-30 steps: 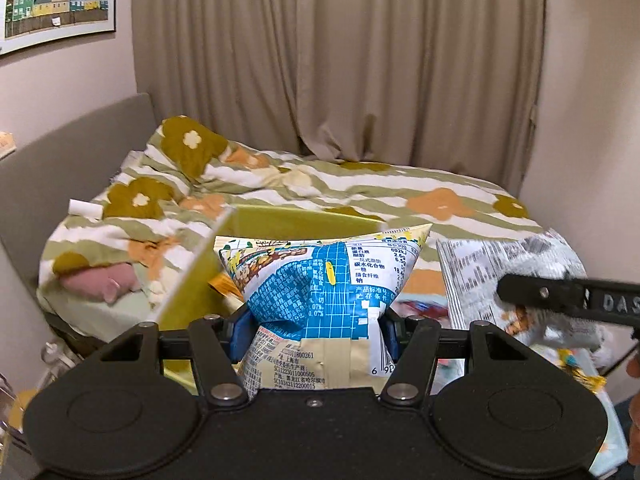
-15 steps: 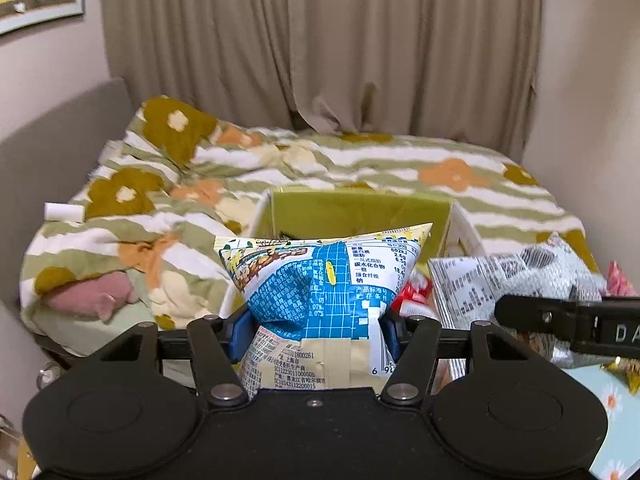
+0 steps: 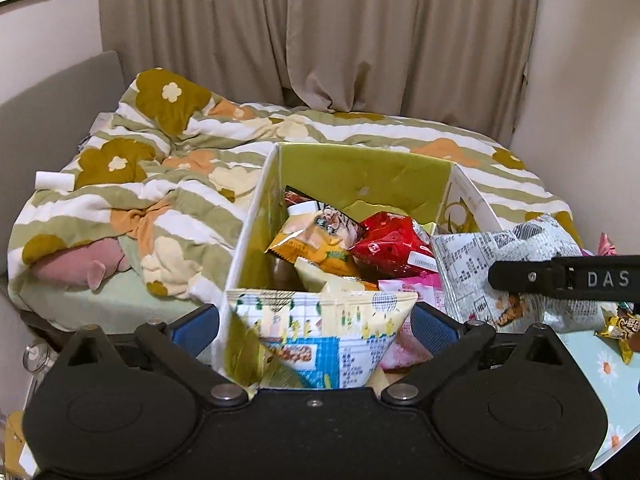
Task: Organize snacks
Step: 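Carry both bags into the yellow-green box and open both grippers, then move both tools back over the remaining snack bags, then grasp the pale green bag with the left gripper while the right grasps the yellow chocolate bag, then carry both bags into the yellow-green box and open both grippers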
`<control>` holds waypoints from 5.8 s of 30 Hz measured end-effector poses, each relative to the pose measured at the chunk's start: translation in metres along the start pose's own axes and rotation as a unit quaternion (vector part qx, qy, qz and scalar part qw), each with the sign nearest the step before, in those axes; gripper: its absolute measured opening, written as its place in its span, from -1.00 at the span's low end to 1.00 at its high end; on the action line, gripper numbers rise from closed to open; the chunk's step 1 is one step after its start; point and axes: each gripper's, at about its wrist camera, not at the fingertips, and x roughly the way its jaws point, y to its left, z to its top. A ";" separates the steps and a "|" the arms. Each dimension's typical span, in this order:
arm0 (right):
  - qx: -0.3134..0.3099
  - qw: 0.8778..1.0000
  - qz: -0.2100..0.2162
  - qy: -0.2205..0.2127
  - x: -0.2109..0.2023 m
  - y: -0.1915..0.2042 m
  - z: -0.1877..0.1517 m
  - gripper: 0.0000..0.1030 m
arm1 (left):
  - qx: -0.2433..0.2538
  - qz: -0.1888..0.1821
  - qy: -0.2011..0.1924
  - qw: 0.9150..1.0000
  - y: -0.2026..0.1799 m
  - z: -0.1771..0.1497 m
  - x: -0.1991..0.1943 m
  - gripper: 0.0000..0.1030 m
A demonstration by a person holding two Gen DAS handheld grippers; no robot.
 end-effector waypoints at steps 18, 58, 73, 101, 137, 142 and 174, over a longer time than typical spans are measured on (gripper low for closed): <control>-0.035 0.999 0.020 -0.012 0.012 0.009 -0.011 1.00 | -0.022 0.026 0.001 0.999 0.006 -0.011 -0.019 1.00; 0.000 0.991 -0.082 -0.104 -0.144 -0.131 -0.018 1.00 | 0.057 -0.091 -0.049 0.993 -0.150 0.011 -0.056 1.00; -0.031 0.995 -0.082 -0.042 -0.147 -0.300 -0.005 1.00 | 0.067 -0.089 -0.022 0.994 -0.311 0.021 0.004 1.00; -0.168 0.980 -0.021 0.104 -0.036 -0.357 -0.040 0.82 | 0.221 -0.088 0.085 0.967 -0.425 0.000 0.162 0.82; -0.163 0.976 -0.002 0.141 -0.026 -0.361 -0.051 0.34 | 0.290 -0.076 0.100 0.949 -0.427 -0.029 0.155 0.29; -0.162 0.978 -0.003 0.129 -0.040 -0.357 -0.054 0.31 | 0.284 -0.077 0.088 0.952 -0.424 -0.030 0.138 0.29; -0.189 0.981 0.047 0.000 -0.127 -0.257 0.012 0.31 | 0.068 0.043 -0.076 0.994 -0.281 0.018 -0.048 0.29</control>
